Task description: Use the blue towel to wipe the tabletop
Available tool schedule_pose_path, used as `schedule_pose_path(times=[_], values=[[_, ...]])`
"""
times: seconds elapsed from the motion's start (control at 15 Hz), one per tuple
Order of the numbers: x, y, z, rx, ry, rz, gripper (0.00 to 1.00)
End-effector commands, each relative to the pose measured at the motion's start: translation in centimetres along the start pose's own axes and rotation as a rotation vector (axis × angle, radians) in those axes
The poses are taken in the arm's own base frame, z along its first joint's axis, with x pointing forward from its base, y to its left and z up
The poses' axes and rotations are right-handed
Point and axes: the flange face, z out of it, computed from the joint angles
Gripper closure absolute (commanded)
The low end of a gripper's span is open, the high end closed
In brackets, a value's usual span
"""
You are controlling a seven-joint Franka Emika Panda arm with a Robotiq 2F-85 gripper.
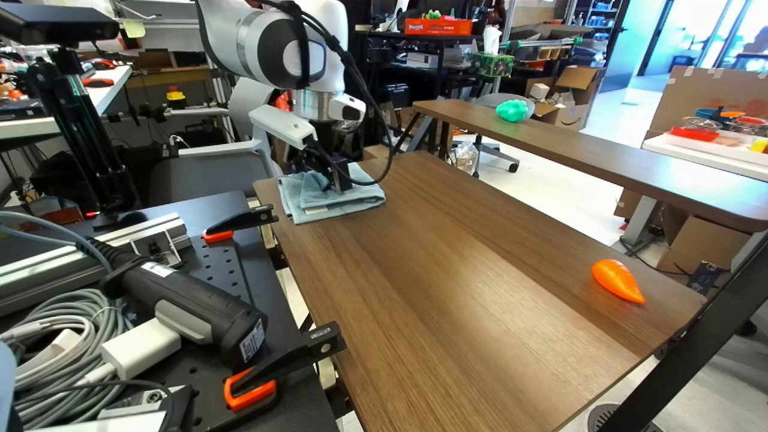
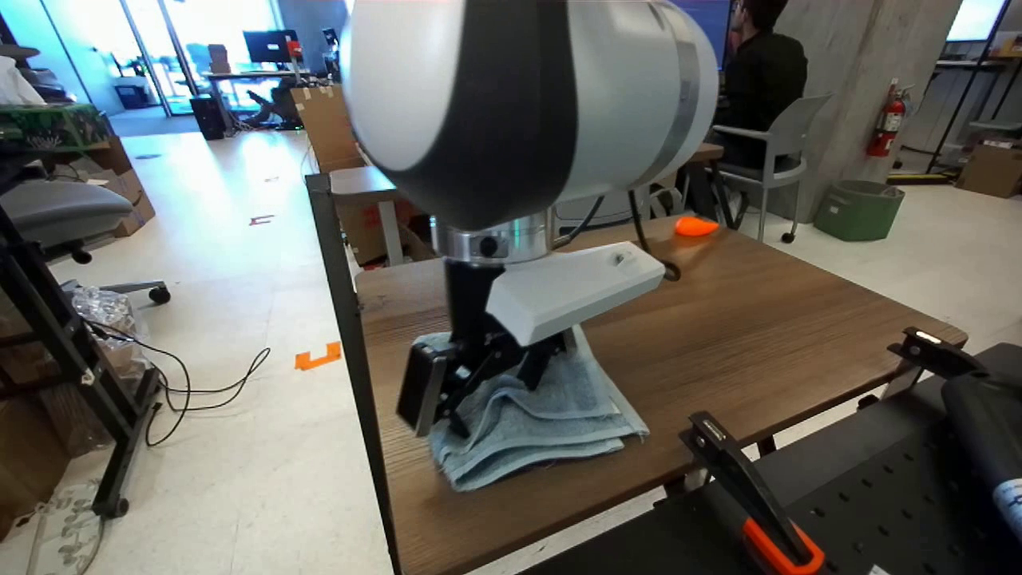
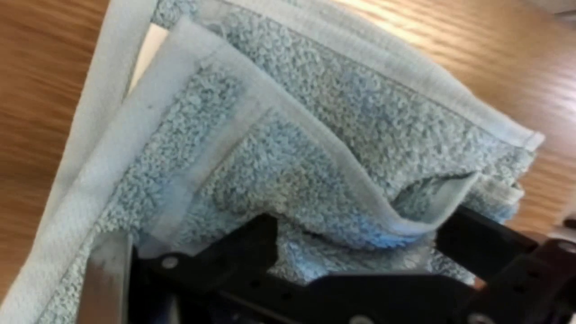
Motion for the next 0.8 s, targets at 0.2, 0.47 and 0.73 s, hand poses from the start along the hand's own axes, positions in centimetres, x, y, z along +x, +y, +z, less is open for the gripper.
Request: schedule_pose_path(times=[0.2, 0.47, 0.73], values=[[-0.7, 11.4, -0.4, -0.148, 0.014, 0.296, 0.0], [0.6, 16.5, -1.0, -0.179, 0.091, 0.512, 0.0], [2.4, 21.0, -0.5, -0.173, 0.178, 0.723, 0.0]])
